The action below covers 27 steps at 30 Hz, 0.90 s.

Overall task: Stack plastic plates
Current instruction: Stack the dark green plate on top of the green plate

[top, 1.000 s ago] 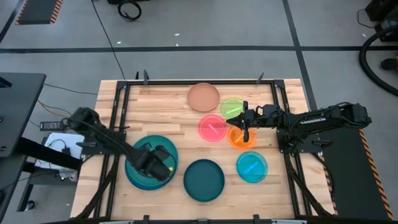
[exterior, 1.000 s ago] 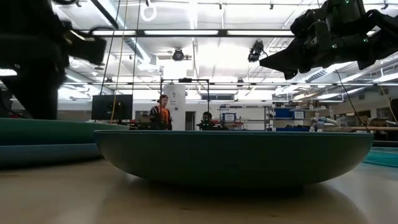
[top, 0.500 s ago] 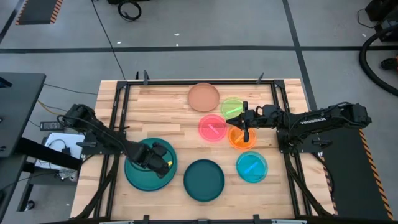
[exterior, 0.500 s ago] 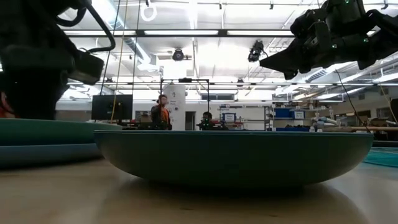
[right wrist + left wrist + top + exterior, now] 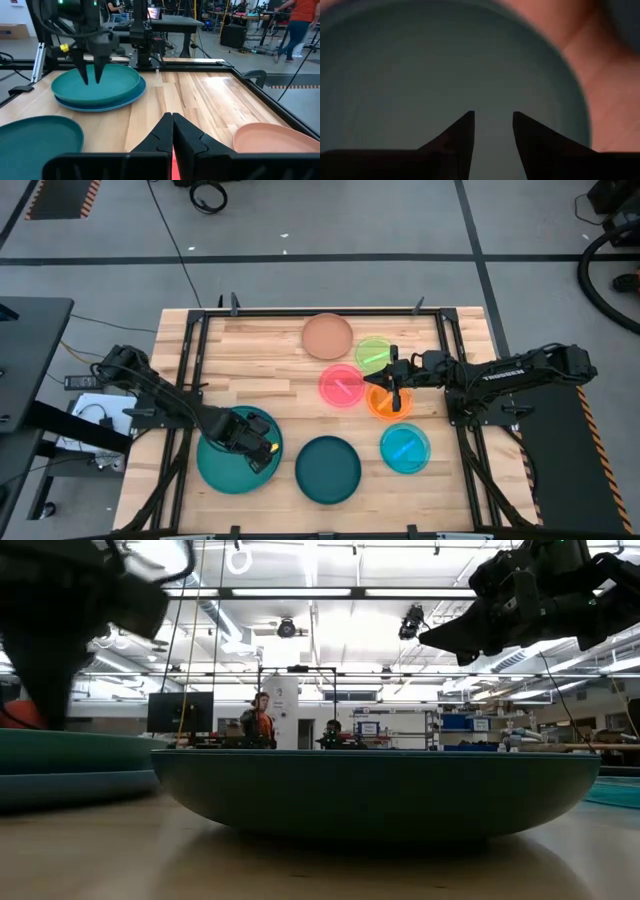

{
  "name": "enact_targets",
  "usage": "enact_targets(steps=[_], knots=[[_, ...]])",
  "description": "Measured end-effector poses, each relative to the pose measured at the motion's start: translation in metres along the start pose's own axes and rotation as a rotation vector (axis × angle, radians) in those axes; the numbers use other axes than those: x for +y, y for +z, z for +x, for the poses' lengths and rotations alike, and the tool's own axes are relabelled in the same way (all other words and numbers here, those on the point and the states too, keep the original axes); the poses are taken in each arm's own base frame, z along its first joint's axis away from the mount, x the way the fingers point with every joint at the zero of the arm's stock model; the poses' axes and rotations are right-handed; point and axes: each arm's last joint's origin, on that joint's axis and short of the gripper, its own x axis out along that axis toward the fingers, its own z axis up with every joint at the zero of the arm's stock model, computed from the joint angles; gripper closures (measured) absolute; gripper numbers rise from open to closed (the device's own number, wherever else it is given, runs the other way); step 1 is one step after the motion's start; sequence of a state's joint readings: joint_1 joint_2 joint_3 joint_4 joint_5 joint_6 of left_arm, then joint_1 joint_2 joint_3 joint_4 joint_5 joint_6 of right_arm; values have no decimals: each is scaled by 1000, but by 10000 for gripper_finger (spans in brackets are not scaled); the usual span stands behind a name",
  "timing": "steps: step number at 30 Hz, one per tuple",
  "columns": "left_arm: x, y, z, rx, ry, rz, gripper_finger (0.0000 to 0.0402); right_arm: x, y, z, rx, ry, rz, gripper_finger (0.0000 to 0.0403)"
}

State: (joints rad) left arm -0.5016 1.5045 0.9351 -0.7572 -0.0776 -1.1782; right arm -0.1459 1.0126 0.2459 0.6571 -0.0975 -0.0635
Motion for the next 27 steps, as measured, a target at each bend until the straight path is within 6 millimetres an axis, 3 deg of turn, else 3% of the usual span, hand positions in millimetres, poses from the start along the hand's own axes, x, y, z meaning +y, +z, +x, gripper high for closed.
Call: enact_targets(steps=[5,20,27], knots=[[-17,14,-16,-82,-49,76,261,0,0,0,1,0,1,391],[-85,46,1,32,110,443,261,-2,-8,0,81,-99,22,391],[-121,42,14,30,82,674,261,-2,-9,-1,96,-102,37,391]])
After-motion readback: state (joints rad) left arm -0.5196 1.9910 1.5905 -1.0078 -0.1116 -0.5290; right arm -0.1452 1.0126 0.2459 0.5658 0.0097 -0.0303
